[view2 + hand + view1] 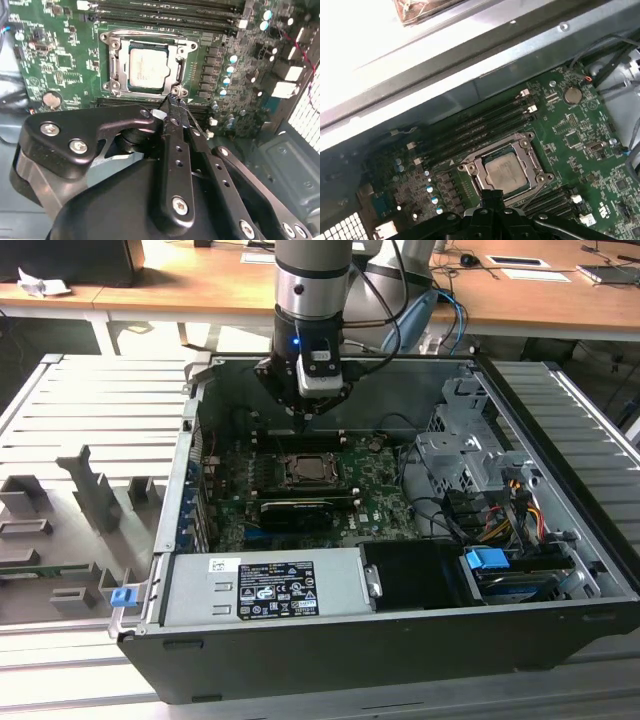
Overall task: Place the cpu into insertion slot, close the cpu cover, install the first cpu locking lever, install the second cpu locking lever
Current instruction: 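Install the first cpu locking lever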
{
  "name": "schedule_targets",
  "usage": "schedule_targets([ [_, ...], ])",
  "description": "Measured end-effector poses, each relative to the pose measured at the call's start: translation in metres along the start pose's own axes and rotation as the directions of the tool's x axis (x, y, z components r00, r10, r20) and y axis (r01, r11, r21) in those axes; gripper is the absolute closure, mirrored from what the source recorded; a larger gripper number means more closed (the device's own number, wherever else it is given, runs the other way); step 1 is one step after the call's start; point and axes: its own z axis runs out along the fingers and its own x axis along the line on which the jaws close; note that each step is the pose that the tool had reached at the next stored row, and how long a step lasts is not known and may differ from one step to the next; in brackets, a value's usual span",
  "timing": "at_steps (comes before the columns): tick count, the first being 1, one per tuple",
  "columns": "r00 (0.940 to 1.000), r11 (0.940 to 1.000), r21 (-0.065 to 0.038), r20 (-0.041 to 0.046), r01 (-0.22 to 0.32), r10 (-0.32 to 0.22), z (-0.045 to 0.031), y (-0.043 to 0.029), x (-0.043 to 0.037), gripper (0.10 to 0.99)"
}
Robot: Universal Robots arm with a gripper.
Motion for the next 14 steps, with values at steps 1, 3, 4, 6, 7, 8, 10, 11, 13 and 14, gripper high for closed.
schedule_targets([
  [1,0.9997,0.9997,0.001,-0.0012,0.026,-0.026,0.0,0.0,0.0,0.98],
  [3,0.9986,0.9986,0.002,-0.0024,0.053,-0.053,0.0,0.0,0.0,0.98],
  [4,0.9975,0.9975,0.003,-0.0033,0.071,-0.071,0.0,0.0,0.0,0.98],
  [6,0.9958,0.9958,0.003,-0.0043,0.091,-0.091,0.0,0.0,0.0,0.98],
  [7,0.9955,0.9955,0.003,-0.0044,0.094,-0.094,0.0,0.0,0.0,0.98],
  [8,0.9954,0.9954,0.003,-0.0045,0.096,-0.096,0.0,0.0,0.0,0.98],
  [10,0.9954,0.9954,0.004,-0.0045,0.096,-0.096,0.0,-0.0001,0.0003,0.98],
  [11,0.9954,0.9954,0.003,-0.0045,0.096,-0.096,0.0,-0.0002,0.0007,0.98],
  [13,0.9954,0.9954,0.003,-0.0045,0.096,-0.096,0.0,-0.0005,0.0013,0.98],
  [14,0.9954,0.9954,0.003,-0.0045,0.096,-0.096,0.0,-0.0007,0.0016,0.98],
])
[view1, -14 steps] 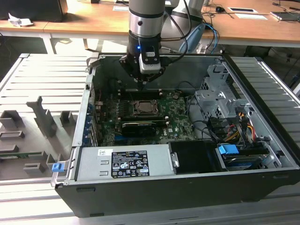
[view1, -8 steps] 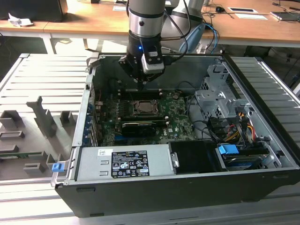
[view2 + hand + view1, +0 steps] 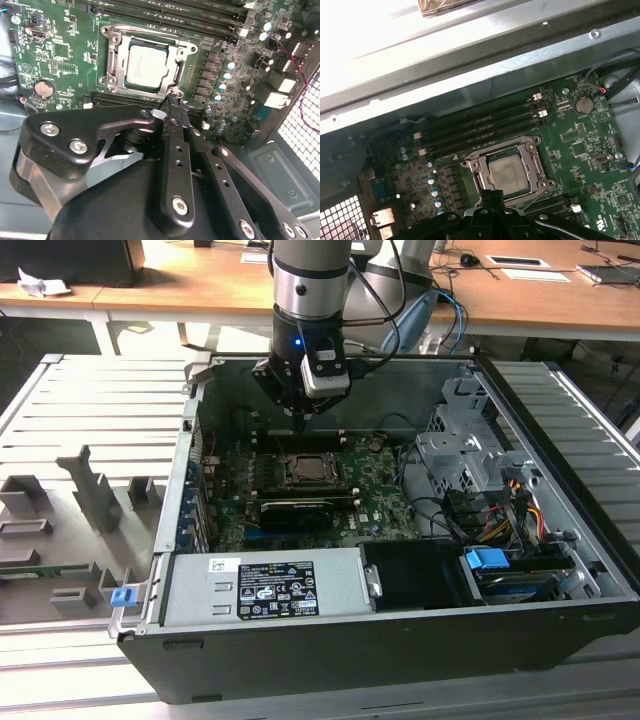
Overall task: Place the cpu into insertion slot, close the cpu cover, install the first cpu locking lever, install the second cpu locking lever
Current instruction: 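Install the first cpu locking lever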
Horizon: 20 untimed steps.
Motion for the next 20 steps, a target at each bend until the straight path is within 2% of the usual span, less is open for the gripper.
schedule_targets([
  [20,1.0,1.0,0.0,-0.0001,0.0,0.0,0.0001,-0.0011,0.0033,0.98],
])
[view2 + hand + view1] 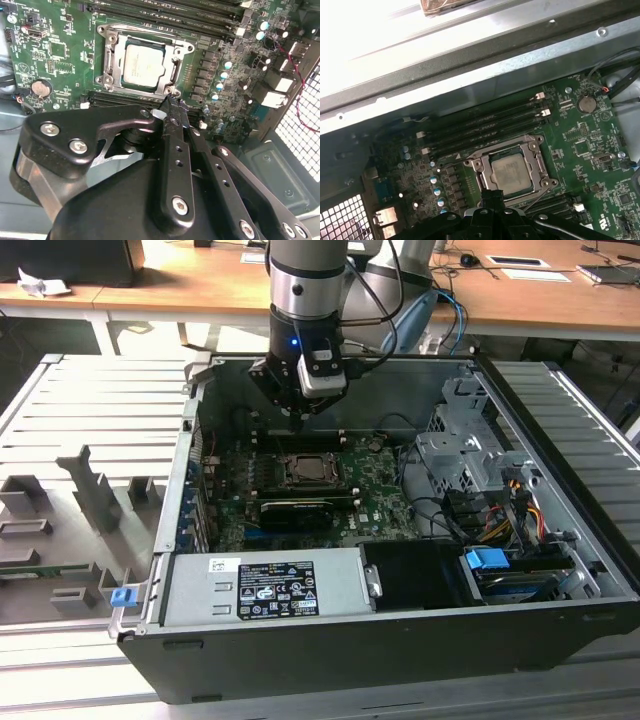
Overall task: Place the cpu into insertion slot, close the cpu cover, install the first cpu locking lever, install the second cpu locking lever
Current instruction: 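Install the first cpu locking lever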
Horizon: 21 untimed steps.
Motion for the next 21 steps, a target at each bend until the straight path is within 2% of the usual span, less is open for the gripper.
schedule_targets([
  [15,1.0,1.0,0.0,0.0,0.0,0.0,0.0,-0.0007,0.0023,0.98],
  [21,1.0,1.0,0.0,-0.0001,0.005,-0.005,0.0002,-0.0018,0.0055,0.98],
])
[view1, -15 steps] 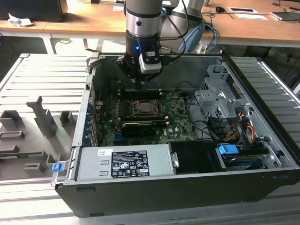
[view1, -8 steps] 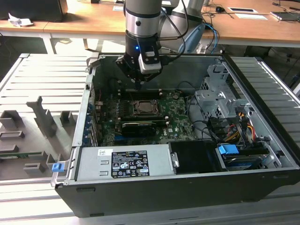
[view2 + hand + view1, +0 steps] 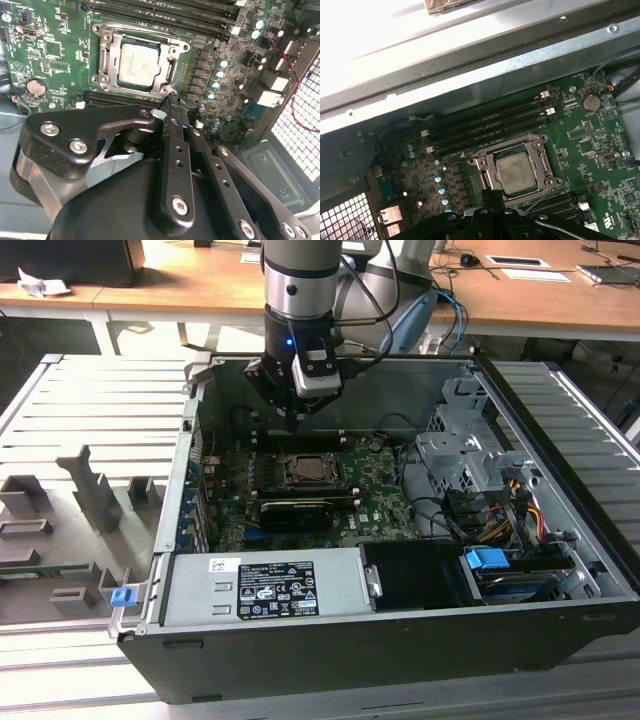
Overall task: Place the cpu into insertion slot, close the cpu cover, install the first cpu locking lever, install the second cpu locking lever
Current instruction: 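Install the first cpu locking lever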
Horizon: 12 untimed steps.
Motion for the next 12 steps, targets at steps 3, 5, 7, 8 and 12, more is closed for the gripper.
schedule_targets([
  [3,0.9985,0.9985,0.002,-0.0026,0.055,-0.055,0.0,-0.0001,0.0001,0.98],
  [5,0.9949,0.9949,0.004,-0.0047,0.1,-0.1,0.0,0.0,0.0001,0.98],
  [7,0.9918,0.9918,0.004,-0.006,0.128,-0.128,0.0,-0.0001,0.0001,0.98],
  [8,0.9911,0.9911,0.005,-0.0063,0.133,-0.133,0.0,-0.0001,0.0001,0.98],
  [12,0.9898,0.9898,0.005,-0.0068,0.142,-0.142,0.0,-0.0003,0.0005,0.98],
])
